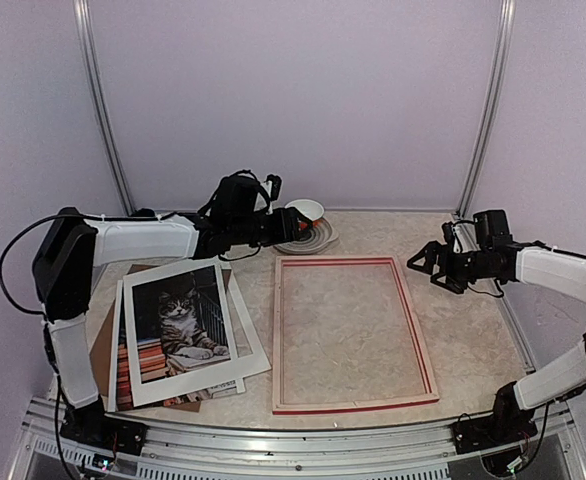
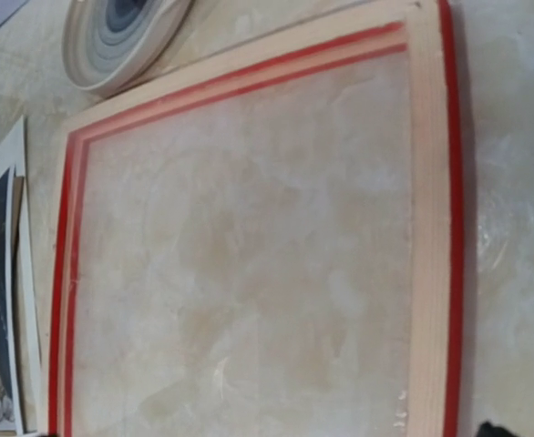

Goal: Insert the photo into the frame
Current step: Place the glass panel in the frame body, then adjust the frame body at the center of the board.

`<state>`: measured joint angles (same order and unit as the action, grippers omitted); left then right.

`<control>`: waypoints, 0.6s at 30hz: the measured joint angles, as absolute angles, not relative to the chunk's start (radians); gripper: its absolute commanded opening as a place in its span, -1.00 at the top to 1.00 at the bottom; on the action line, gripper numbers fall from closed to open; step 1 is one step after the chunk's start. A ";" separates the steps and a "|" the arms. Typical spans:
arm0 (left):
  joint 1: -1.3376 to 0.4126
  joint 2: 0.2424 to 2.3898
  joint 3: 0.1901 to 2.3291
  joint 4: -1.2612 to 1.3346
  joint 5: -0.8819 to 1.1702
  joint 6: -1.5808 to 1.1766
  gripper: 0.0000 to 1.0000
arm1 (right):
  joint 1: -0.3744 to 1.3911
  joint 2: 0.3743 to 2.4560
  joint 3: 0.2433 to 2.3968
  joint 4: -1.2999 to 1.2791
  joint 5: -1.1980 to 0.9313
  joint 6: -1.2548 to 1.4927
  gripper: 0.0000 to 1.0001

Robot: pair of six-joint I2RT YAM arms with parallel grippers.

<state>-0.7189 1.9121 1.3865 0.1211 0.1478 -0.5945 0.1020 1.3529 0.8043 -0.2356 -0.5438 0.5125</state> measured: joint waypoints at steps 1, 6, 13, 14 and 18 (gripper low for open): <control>-0.714 1.940 1.430 0.117 0.150 -0.573 -0.34 | 0.102 1.355 0.804 -0.237 -0.540 0.513 -0.98; -0.673 2.130 1.676 0.086 0.214 -0.491 -0.38 | 0.102 1.355 0.804 -0.238 -0.530 0.512 -0.98; -0.617 2.309 1.763 0.014 0.280 -0.450 -0.37 | 0.102 1.332 0.801 -0.246 -0.522 0.506 -0.98; -0.615 2.320 1.763 -0.006 0.284 -0.442 -0.38 | 0.102 1.328 0.799 -0.247 -0.522 0.506 -0.99; -0.619 2.335 1.778 -0.065 0.286 -0.411 -0.38 | 0.102 1.318 0.791 -0.249 -0.522 0.506 -0.98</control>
